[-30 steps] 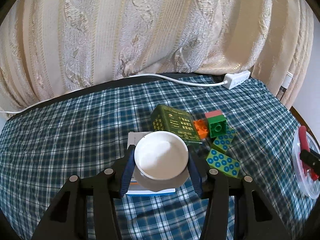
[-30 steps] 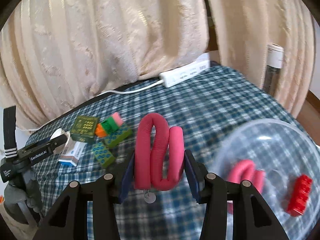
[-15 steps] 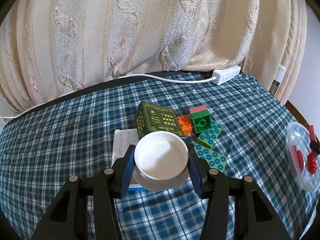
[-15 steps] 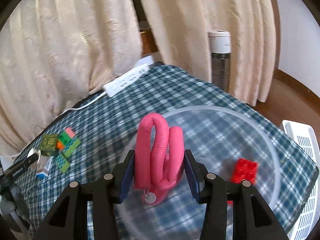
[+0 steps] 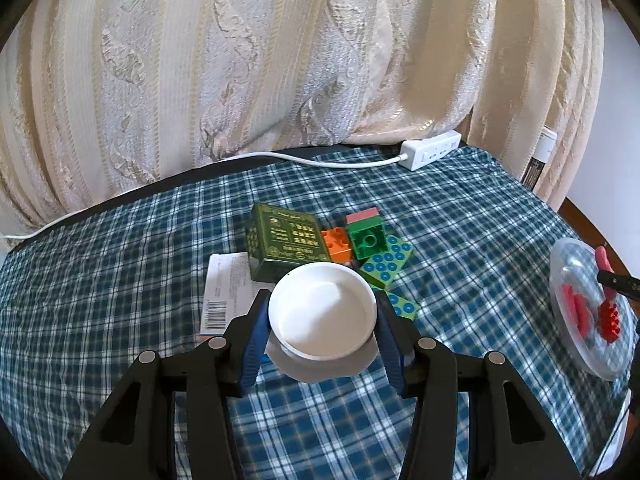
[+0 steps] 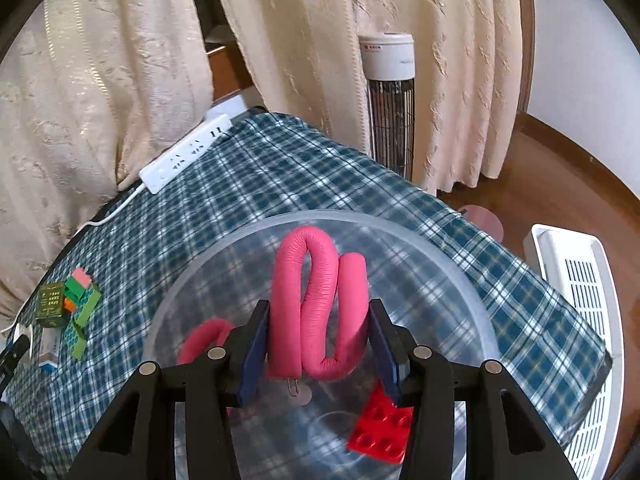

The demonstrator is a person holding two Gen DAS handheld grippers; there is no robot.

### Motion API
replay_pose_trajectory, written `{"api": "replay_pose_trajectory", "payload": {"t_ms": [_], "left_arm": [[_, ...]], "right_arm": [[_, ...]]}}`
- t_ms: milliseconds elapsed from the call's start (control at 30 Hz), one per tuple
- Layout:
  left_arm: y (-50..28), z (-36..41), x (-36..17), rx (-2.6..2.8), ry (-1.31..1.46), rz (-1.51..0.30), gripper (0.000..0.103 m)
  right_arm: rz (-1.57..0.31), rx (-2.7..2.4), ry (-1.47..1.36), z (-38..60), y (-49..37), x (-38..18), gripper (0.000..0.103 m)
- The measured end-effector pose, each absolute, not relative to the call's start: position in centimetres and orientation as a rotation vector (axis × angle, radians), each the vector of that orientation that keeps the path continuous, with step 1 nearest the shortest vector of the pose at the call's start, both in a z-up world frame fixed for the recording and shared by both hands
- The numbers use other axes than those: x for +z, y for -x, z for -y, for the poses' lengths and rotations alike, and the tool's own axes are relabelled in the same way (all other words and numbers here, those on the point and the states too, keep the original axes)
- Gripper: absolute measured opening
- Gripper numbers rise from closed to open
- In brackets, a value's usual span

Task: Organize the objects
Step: 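Lower the second pink tube into the clear bowl and open the right gripper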

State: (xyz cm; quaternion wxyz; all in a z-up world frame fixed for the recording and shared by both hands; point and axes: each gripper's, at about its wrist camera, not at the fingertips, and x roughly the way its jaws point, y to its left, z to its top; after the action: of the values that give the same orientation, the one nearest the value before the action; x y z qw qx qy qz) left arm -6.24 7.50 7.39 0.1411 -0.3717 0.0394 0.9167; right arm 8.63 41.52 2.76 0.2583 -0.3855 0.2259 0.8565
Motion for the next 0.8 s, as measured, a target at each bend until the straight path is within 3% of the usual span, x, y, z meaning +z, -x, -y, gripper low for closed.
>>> {"api": "replay_pose_trajectory", "payload": {"t_ms": [133,200,800], "left_arm": [[5.8,-8.2,7.6,2.636,1.07,-0.123,0.051],[5.6,-8.8,7.7,2.628,1.071,-0.132,0.051],[3.3,-17.1,7.6,2.5,1.055,-0.254,0.051]], "right_arm": [[-0.625,2.326,1.042,-42.3,-8.6,2.7,0.052],[-0.65,2.336,1.026,-42.5,-8.8,2.7,0.061],[-0.611,2.432,0.805,-41.7,-13.7,4.2,0.064]]}}
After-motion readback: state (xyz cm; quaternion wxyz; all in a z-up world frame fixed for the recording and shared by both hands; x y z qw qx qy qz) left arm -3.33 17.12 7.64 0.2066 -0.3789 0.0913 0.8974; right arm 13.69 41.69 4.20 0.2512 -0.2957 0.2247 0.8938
